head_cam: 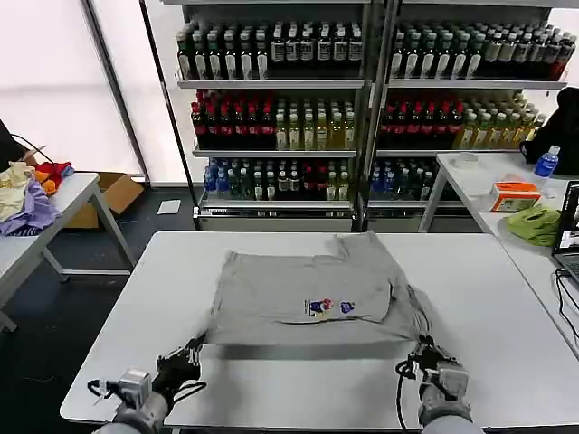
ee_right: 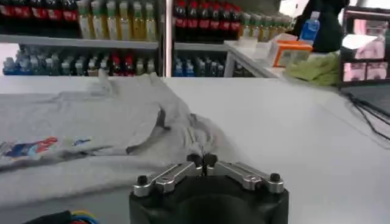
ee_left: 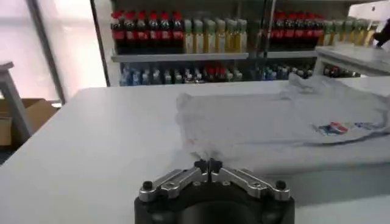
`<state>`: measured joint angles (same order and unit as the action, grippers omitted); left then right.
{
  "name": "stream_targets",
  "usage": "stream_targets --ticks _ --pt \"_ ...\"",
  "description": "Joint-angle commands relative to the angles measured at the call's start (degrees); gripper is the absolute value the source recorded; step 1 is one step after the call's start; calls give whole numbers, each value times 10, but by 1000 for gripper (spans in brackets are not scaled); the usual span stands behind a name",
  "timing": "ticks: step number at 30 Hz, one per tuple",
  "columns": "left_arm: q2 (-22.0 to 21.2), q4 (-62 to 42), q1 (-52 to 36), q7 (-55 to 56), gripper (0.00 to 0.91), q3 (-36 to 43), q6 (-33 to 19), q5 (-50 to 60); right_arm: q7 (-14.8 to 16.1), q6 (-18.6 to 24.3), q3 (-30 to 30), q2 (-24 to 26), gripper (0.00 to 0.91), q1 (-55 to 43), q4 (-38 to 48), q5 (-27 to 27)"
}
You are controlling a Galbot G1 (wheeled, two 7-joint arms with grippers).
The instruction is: Fold and organize the clothes.
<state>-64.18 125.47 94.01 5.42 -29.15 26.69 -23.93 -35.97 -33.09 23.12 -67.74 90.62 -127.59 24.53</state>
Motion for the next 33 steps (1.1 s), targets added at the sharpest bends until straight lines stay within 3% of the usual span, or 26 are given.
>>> stream_targets --ticks 1,9,10,11,12,13,15,17,18,26,31,33 --pt "-20 57 164 5 10 -14 -16 44 -23 0 1 18 0 95 -36 -6" --pt "-41 34 159 5 10 -1 -25 60 -28 14 -9 9 0 118 -37 -10" --pt "-41 35 158 5 10 -2 -25 59 -28 13 -9 9 91 121 -40 -10" --pt "-42 39 157 6 10 -3 -24 58 -28 11 -9 10 91 125 -45 -10" --pt "-43 44 158 6 10 -3 -23 58 -29 9 -9 11 736 130 -51 -10" --pt "-44 51 160 6 10 -2 -22 58 -29 6 -9 12 907 132 -55 -10" --pt "-49 57 164 8 20 1 -21 58 -34 3 -8 13 907 142 -69 -10" --pt "-53 65 164 10 564 3 -18 58 -37 0 -8 14 907 149 -88 -9" --pt "-56 75 162 10 907 2 -17 57 -40 0 -8 14 907 151 -99 -9" --pt "-64 179 97 5 907 -47 5 -26 -29 0 45 -9 907 99 -166 -10" --pt "-41 164 35 -13 907 -97 6 -53 5 0 101 -10 907 17 -141 29" --pt "-22 135 -10 -21 907 -106 8 -92 40 11 123 -7 907 -64 -83 35"
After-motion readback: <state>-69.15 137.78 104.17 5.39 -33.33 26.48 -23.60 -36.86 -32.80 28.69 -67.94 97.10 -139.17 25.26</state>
